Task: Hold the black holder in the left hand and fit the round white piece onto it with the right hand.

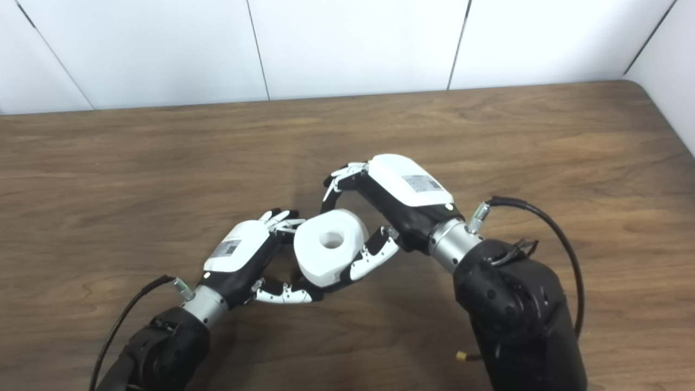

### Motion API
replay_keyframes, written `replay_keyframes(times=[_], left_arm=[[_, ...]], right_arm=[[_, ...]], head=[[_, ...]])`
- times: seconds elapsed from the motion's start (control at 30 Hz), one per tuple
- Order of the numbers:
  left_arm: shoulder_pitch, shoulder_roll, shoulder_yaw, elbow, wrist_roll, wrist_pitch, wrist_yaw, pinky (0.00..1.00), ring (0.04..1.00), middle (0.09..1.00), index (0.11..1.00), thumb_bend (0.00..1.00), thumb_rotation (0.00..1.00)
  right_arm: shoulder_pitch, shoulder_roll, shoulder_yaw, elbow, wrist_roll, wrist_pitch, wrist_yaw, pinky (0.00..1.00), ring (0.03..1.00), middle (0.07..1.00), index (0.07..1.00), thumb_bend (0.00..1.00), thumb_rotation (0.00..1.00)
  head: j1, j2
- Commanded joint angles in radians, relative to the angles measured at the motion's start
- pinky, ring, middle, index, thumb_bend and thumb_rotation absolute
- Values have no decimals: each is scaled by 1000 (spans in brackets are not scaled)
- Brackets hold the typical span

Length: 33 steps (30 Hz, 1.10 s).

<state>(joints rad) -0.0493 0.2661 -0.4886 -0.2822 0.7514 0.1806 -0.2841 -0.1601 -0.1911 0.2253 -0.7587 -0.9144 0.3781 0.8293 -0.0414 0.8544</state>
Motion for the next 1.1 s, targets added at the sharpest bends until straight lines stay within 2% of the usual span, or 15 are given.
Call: replay_keyframes(times=[0.0,1.07], left_arm=[[37,25,-28,74,29,77,-105,1000,953,825,489,518,50],[33,16,-30,74,39,73,-99,1000,946,823,489,518,50]], right_arm=[[-17,0,2,-16,-6,-34,-34,929,887,809,482,523,141],[-1,17,23,20,-13,-59,-73,919,887,812,482,522,142]], head=[[-1,1],[4,-3]])
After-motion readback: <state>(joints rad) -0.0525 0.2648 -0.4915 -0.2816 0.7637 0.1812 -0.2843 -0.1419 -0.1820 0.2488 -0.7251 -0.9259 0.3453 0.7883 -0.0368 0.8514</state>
